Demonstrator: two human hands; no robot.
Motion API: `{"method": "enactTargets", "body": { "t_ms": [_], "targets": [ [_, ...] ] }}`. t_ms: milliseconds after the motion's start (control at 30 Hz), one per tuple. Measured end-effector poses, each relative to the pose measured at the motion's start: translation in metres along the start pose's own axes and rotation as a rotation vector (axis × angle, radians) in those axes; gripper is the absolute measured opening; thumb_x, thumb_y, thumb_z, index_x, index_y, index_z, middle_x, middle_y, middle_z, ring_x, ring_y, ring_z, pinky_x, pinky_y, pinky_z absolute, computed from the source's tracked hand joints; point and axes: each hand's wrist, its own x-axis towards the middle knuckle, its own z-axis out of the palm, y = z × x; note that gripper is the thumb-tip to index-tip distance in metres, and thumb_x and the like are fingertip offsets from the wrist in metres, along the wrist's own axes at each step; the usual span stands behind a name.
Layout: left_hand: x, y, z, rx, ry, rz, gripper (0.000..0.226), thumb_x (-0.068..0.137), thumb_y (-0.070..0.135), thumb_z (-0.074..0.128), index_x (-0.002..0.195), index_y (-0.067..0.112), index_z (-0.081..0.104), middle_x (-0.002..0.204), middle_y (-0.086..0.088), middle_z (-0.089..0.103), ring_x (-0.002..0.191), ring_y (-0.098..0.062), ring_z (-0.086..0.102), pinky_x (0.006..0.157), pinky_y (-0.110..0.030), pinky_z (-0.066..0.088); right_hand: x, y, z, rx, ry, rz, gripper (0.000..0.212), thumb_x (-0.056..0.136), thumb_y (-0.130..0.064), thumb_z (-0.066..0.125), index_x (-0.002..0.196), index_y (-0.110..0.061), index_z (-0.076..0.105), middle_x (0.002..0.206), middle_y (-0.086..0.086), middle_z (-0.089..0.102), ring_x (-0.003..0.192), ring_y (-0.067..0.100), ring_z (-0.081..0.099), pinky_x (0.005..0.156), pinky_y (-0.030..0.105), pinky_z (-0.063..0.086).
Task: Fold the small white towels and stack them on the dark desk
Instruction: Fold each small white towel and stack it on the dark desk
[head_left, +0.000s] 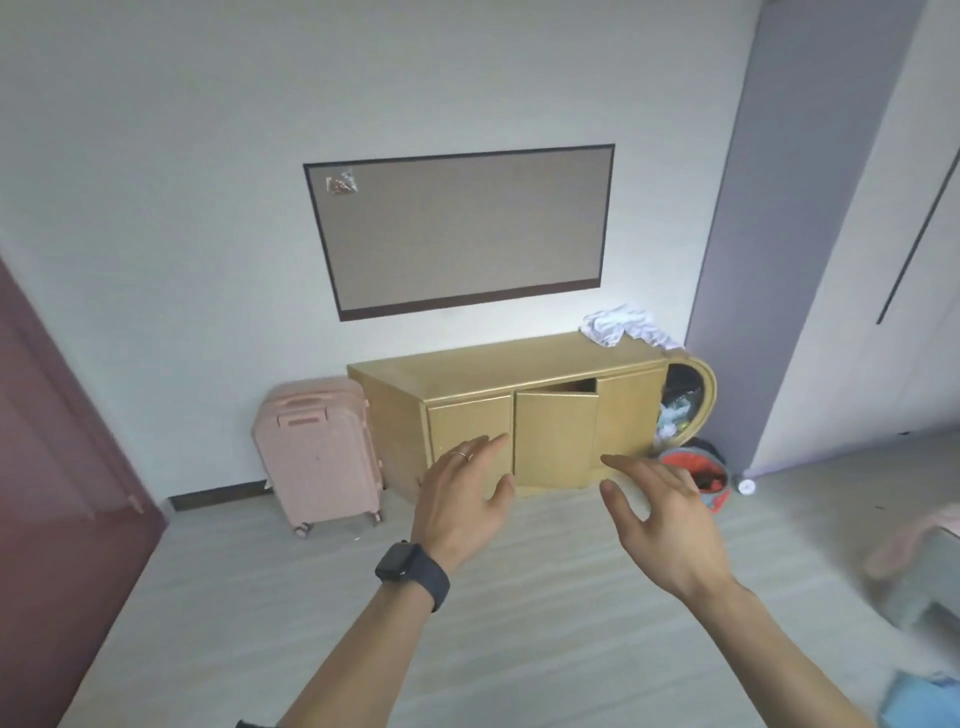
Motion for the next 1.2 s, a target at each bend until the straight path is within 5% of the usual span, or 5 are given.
{"method": "enactTargets", "body": {
  "t_ms": [200,500,1200],
  "targets": [
    [0.14,-0.021,0.057,-0.02,-0.061,0.037,0.05,0.098,0.038,0.052,0.146,0.034,0.044,0.149,0.007,0.048,0.138,-0.013,0.039,0.115,-0.035,0.033,0.111,0.07,0.024,-0.052,0.072,0.036,0.045,0.09,-0.055,0.041,0.118,-0.033,0.068,0.11,-0.013,0.068,0.109,0.018,0.055,0.089,0.032,0.047],
    [0.34,-0.042,0.172,-0.002,-0.122,0.038,0.048,0.098,0.039,0.051,0.146,0.035,0.044,0.149,0.012,0.046,0.139,-0.011,0.039,0.115,-0.034,0.032,0.284,0.198,0.083,-0.087,0.058,0.1,0.026,0.093,-0.036,0.061,0.118,-0.032,0.069,0.113,-0.013,0.068,0.114,0.019,0.054,0.087,0.031,0.047],
    [0.697,-0.159,0.437,0.005,-0.322,-0.233,0.051,0.096,0.045,0.046,0.147,0.041,0.039,0.15,0.011,0.044,0.14,-0.012,0.034,0.117,-0.039,0.027,0.622,0.456,0.272,-0.075,-0.288,0.157,0.029,0.092,-0.037,0.064,0.121,-0.034,0.067,0.117,-0.017,0.067,0.117,0.015,0.055,0.089,0.026,0.043]
  ]
}}
